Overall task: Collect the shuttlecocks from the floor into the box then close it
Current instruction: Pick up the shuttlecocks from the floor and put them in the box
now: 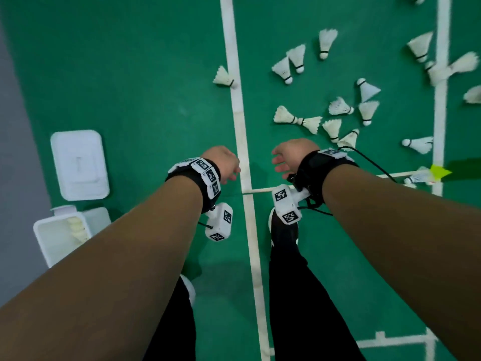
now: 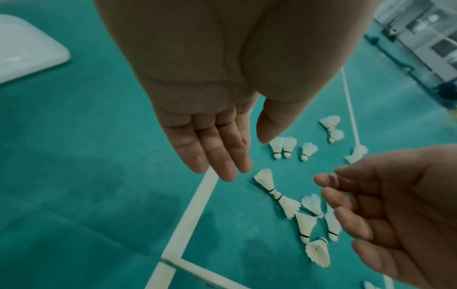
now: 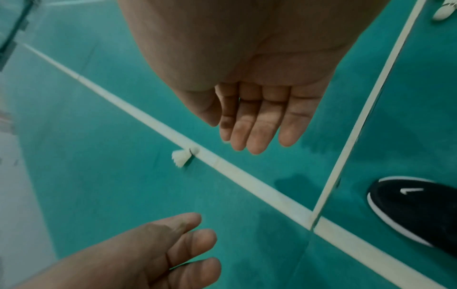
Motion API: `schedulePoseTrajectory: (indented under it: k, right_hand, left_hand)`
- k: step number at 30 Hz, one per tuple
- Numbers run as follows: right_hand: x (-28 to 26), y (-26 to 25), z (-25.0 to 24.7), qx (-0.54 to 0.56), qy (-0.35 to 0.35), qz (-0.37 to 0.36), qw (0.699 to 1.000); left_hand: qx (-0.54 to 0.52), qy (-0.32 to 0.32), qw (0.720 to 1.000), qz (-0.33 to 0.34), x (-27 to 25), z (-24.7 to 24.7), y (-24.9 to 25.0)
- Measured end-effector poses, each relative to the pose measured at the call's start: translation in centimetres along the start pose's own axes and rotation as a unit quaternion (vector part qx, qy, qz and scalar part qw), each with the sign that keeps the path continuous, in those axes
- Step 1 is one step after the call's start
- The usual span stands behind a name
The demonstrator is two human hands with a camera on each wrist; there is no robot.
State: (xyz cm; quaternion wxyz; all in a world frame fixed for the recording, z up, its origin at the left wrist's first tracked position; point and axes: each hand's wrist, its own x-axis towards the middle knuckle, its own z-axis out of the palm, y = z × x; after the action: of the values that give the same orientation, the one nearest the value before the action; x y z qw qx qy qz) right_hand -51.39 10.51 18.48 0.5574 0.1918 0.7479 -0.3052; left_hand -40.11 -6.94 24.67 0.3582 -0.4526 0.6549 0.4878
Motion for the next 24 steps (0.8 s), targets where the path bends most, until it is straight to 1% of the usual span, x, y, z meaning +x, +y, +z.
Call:
schedulePoseTrajectory:
  k: [3,5,7,9,11,13,14,16,18,20,21,23,24]
  right_hand:
    - [0.7,0.1,-4.2,0.028,0.007,0.019,0.999]
    - [1.6,0.5,-5.9,0.058,0.019,0.038,0.997]
    - [2.8,1.2,-6.2,0.061,0.030,0.039,0.997]
    - [3.9,1.7,-5.8,0.060,0.034,0.039,0.997]
    - [5.1,2.1,-4.9,0.058,0.033,0.045,0.997]
    - [5.5,2.1,-4.0,0.064,0.041,0.045,0.996]
    - [6.0,1.6,-3.2,0.065,0.046,0.040,0.996]
    - [6.5,0.6,-2.0,0.072,0.054,0.048,0.995]
    - [7.1,-1.3,-0.6,0.058,0.060,0.038,0.996]
    - [8.2,-3.7,0.5,0.048,0.072,0.020,0.996]
    - [9.3,-4.6,1.0,0.024,0.080,0.003,0.997]
    - [11.4,-6.3,1.4,-0.015,0.079,0.009,0.997]
    - [13.1,-6.8,1.6,-0.047,0.117,0.005,0.992]
  left_hand:
    - [0.027,-0.005,1.000,0.015,1.2,1.7,4.2]
    - [0.037,-0.007,0.999,0.028,2.2,2.7,6.2]
    - [0.031,-0.022,0.999,0.033,3.5,3.5,7.0]
    - [0.035,-0.050,0.998,0.028,4.8,3.7,6.9]
    - [0.037,-0.074,0.997,0.006,6.2,3.5,6.2]
    - [0.048,-0.081,0.995,-0.029,7.5,3.3,5.7]
    - [0.057,-0.077,0.995,-0.041,8.3,2.7,5.4]
    - [0.069,-0.082,0.993,-0.044,9.5,1.4,5.1]
    - [0.069,-0.088,0.993,-0.035,10.9,-0.8,4.6]
    - [0.060,-0.079,0.994,-0.044,12.7,-3.1,4.4]
    - [0.046,-0.066,0.995,-0.056,14.1,-4.2,4.4]
    - [0.012,-0.035,0.997,-0.069,16.9,-6.0,5.0]
    - [0.000,-0.010,0.998,-0.066,18.6,-6.7,5.2]
